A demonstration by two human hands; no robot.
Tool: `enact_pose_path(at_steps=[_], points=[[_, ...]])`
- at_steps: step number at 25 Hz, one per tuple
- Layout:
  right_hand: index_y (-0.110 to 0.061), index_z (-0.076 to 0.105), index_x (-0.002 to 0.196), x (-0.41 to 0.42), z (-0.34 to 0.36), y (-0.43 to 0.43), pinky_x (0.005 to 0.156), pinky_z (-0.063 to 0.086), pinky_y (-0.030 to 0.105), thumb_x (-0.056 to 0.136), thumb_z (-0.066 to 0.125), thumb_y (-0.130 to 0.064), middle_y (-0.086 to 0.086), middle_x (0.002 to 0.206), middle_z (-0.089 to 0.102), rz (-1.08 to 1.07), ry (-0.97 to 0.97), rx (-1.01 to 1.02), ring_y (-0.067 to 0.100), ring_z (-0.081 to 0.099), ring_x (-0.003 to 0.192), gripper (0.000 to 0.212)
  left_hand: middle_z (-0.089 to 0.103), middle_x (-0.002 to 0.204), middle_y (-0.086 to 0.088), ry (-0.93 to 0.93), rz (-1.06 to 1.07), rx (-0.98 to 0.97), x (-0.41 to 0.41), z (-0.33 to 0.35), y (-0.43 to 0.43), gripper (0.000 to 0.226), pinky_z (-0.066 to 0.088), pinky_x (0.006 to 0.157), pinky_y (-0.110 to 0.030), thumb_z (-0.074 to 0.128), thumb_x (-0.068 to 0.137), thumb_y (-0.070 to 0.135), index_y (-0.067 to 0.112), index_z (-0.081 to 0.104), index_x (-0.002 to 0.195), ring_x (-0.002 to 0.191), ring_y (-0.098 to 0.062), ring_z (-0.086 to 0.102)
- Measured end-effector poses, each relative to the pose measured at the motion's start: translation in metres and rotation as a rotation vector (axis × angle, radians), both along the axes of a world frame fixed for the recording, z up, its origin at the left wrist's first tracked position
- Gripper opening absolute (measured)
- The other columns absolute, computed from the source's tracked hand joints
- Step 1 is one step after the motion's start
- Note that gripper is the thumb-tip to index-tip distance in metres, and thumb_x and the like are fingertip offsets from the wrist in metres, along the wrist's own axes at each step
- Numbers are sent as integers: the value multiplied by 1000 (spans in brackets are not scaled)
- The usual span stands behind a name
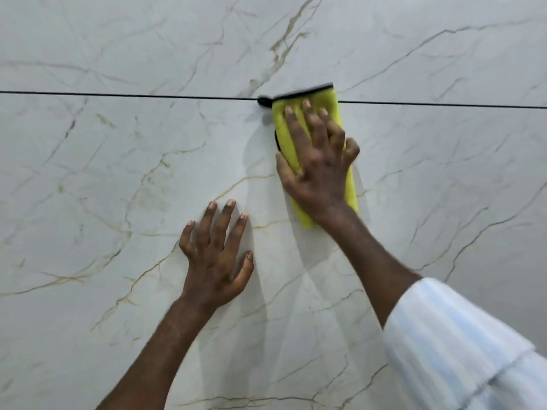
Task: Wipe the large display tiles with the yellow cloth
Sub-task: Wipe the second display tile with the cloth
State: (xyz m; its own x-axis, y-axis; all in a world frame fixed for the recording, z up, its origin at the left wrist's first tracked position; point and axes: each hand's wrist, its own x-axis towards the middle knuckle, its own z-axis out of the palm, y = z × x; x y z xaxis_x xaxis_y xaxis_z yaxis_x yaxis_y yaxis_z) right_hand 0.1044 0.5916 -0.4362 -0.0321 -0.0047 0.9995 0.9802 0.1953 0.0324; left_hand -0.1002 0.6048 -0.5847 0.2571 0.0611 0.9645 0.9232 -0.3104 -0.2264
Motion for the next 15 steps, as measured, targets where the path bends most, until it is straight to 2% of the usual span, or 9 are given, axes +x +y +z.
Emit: enact_pose_path(at_steps=[3,6,8,12,15], points=[[-30,47,156,19,-91,-1,102,34,55,91,60,-51,-2,165,39,1,42,-3,23,36,149,69,33,170,-11,59,-70,20,27,18,-5,62,22,118,-56,44,101,40,12,49,156,157,-31,31],[-29,50,153,40,-161,-10,99,37,58,89,64,-51,-2,164,40,-30,5,-61,24,37,147,69,25,173,-9,89,14,17,44,17,5,72,20,123,-58,45,101,49,13,37,162,160,-32,23],[-31,47,155,59,-128,-9,100,36,57,89,63,-52,-2,165,38,-19,-67,-84,25,36,148,72,24,173,-10,78,28,17,45,12,10,74,19,124,-60,47,99,49,13,33,164,161,-32,20],[-33,39,159,91,6,-7,101,33,53,90,58,-56,-3,168,32,-34,-82,-81,25,31,148,75,23,173,-11,80,38,14,44,9,13,76,18,125,-61,46,99,48,12,31,164,161,-33,20],[-32,41,158,98,8,-3,102,33,53,91,59,-53,-3,167,34,-43,-77,-34,24,33,148,73,24,173,-13,61,20,25,47,9,12,73,18,124,-63,46,100,45,10,35,163,160,-37,21]])
